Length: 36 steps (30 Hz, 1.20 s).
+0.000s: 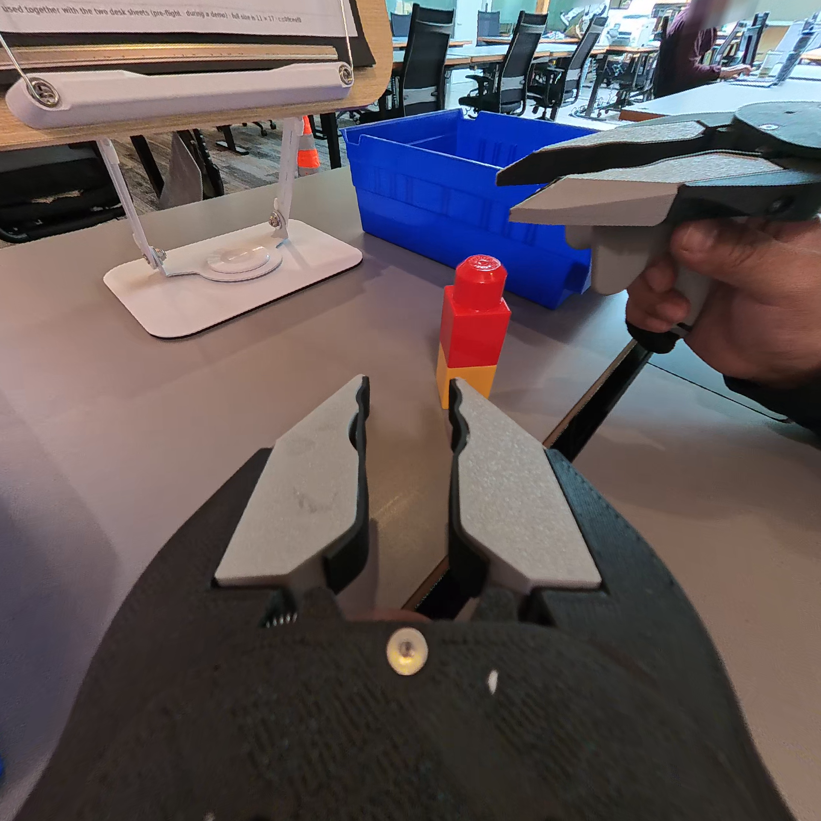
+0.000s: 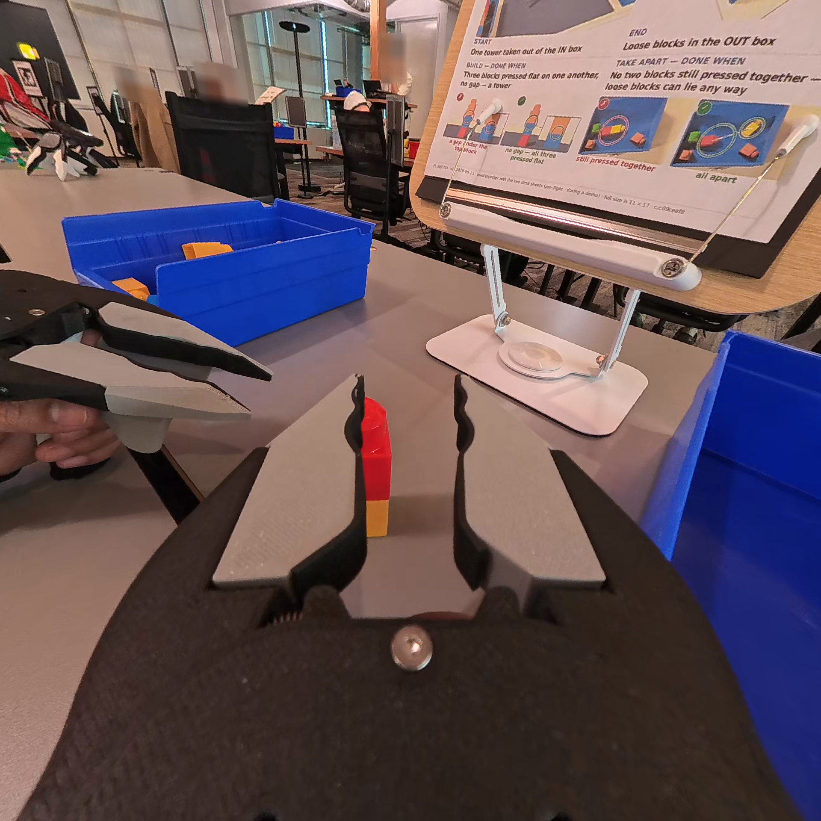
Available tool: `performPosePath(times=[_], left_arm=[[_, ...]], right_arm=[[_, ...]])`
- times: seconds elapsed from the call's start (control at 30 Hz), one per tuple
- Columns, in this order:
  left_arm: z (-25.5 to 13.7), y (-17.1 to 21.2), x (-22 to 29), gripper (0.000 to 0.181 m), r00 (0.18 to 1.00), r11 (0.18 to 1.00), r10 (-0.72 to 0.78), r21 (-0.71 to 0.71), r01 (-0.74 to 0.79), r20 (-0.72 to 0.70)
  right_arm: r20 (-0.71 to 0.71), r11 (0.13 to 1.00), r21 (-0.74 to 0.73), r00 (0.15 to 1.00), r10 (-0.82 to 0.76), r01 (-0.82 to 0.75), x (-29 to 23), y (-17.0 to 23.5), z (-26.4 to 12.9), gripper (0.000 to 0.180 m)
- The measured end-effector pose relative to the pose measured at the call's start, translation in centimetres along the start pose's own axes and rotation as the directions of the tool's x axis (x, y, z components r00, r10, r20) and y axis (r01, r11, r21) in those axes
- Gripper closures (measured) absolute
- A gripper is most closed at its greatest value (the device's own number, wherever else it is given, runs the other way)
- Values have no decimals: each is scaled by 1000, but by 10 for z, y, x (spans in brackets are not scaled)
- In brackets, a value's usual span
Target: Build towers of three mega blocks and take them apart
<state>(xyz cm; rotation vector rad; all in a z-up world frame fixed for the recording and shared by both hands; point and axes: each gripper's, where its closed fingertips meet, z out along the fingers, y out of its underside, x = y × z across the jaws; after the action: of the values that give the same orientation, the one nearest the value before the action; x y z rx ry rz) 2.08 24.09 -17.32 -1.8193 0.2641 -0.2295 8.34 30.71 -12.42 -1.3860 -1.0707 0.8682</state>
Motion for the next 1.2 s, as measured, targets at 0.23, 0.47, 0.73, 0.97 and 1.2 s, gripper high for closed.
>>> performPosePath(times=[0.23,0.47,0.73,0.97,1.2], left_arm=[[-8,-13,-3,150,999,997,-34,74,33,13],[-47,-39,-34,150,992,992,-76,110,64,105],[-137,-26,-194,149,814,912,-290,-111,394,503],[-161,42,-245,142,732,769,-202,-357,530,651],[-153,89,-242,138,739,627,-176,-505,594,650]], right_arm=[[4,1000,-7,1000,-6,6,-2,1,1,142],[20,1000,-11,999,-25,25,-8,1,3,143],[31,999,4,999,-33,32,-13,-3,3,144],[33,999,-5,999,-37,37,-14,-1,4,144],[37,999,-9,998,-46,46,-16,-1,4,144]])
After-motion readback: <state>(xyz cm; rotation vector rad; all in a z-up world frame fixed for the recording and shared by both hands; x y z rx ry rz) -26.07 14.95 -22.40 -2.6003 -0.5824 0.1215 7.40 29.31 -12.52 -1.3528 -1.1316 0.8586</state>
